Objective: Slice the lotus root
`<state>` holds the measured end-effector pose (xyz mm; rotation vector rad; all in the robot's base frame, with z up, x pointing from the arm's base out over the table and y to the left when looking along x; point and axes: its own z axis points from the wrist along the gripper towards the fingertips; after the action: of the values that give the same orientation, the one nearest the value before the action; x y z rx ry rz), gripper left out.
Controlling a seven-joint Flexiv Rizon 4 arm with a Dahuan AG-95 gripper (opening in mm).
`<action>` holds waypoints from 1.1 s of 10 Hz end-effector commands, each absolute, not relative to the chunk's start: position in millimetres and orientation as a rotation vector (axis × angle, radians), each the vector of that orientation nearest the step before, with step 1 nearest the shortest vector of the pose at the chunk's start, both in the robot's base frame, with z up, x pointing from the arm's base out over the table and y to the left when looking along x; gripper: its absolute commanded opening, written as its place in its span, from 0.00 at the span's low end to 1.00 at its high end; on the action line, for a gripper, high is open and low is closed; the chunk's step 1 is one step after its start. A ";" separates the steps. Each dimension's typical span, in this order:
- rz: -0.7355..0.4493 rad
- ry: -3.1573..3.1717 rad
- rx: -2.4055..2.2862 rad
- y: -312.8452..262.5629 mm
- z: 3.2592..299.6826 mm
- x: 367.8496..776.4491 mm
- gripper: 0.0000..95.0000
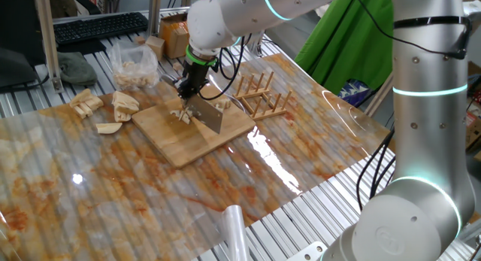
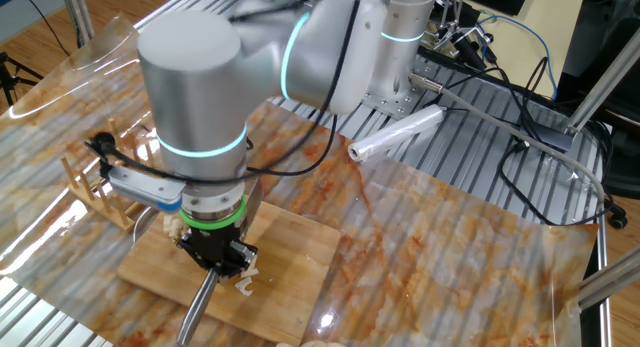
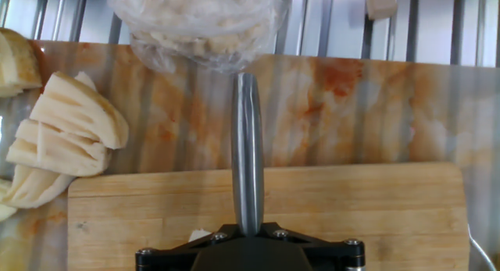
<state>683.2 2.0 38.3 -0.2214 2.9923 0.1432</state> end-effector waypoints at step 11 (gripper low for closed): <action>0.193 3.054 -0.089 3.6 71.7 681.6 0.00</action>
<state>682.0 3.7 71.4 -0.0882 3.0543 0.1910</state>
